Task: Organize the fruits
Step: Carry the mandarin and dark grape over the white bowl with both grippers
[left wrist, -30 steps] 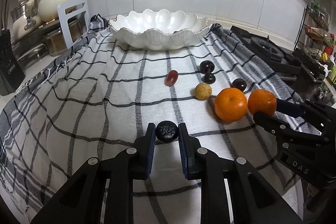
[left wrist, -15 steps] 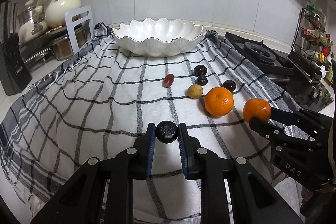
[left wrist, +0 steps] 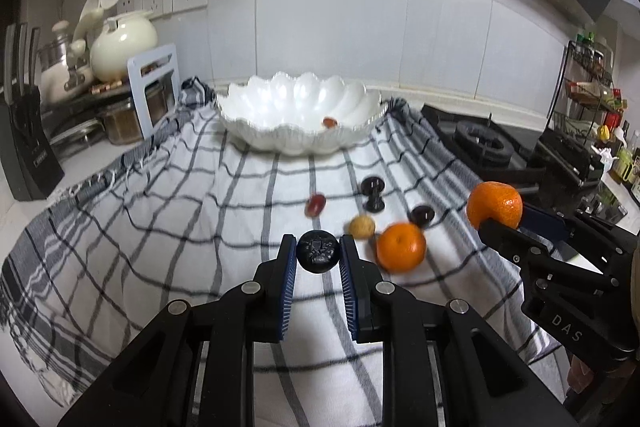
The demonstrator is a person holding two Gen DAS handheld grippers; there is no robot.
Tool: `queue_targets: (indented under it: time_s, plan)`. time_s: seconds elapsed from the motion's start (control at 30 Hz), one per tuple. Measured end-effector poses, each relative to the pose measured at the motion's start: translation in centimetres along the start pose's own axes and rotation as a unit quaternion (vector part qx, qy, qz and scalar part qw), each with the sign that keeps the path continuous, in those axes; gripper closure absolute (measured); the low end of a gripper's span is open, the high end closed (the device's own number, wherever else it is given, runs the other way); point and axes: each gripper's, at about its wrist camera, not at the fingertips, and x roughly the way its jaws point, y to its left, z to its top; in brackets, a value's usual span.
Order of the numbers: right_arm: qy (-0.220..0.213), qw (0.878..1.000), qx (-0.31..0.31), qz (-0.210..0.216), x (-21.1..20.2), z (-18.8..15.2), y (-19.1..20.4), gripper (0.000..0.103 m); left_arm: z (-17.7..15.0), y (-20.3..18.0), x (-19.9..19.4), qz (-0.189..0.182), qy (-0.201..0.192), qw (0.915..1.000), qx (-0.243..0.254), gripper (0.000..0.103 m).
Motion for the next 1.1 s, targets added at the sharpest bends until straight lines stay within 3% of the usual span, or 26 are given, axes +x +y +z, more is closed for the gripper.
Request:
queue_targets:
  time_s: [0.6,1.1]
  plan:
    - [-0.075,0.997,-0.002,0.000,0.1,6.8,-0.1,0.065,6.4,1.3,0.2,0.005,-0.055,0.9984,-0.003,0.081]
    - [-0.077,0.997,-0.001,0.018,4.3,12.8,-0.3,0.065,12.7,3.2,3.1,0.004,-0.068,0.9976,0.006,0.081]
